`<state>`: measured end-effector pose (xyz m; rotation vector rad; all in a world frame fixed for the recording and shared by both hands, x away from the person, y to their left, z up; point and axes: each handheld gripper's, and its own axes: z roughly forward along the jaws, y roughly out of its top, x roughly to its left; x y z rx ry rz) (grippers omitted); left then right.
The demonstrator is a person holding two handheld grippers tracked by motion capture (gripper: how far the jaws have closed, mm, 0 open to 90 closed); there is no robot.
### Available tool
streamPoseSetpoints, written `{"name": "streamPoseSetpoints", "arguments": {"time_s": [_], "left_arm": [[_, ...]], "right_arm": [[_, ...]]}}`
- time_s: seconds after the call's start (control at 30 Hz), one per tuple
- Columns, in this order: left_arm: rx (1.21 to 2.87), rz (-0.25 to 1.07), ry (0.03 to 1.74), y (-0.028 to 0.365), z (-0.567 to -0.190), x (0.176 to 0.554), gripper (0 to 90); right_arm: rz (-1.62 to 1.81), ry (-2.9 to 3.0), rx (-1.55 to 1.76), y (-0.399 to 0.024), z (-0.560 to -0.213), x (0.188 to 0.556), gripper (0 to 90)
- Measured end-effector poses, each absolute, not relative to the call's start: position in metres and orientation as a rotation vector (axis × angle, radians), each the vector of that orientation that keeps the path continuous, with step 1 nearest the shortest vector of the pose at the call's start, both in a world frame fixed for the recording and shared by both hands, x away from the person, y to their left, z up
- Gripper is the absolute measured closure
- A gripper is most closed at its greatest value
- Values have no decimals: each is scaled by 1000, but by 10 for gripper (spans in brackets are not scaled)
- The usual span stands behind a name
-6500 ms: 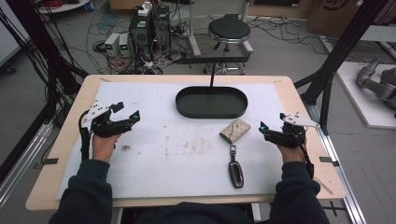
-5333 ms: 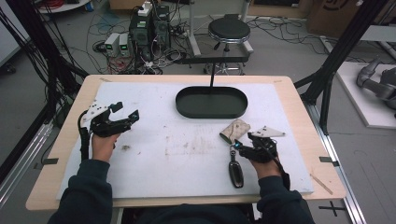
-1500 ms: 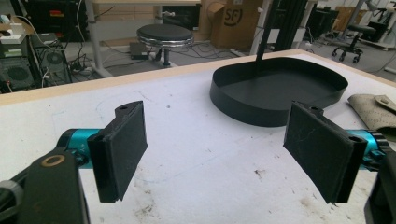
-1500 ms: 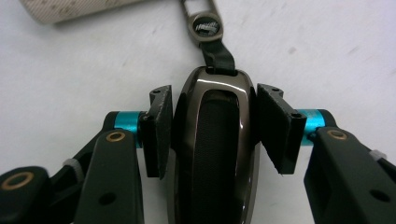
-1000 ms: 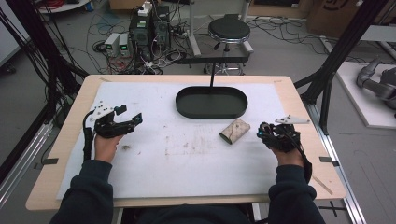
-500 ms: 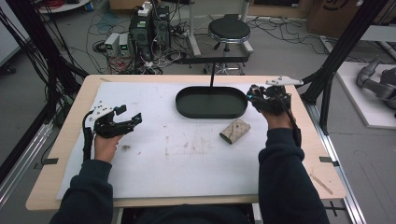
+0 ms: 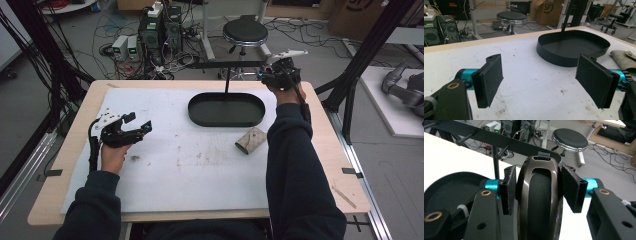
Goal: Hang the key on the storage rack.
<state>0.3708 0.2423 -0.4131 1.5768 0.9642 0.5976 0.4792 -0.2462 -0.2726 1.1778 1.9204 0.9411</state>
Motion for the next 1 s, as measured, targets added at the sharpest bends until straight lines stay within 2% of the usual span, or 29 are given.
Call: {"name": "streamPoseSetpoints", "arguments": {"time_s": [0.53, 1.0], "left_arm": [[1581, 600, 963, 242, -413, 370, 215], [1572, 596, 956, 242, -412, 370, 215]], "right_arm": [[916, 1878, 1223, -243, -261, 515, 498], [857, 1923, 1334, -269, -300, 517, 499]]}}
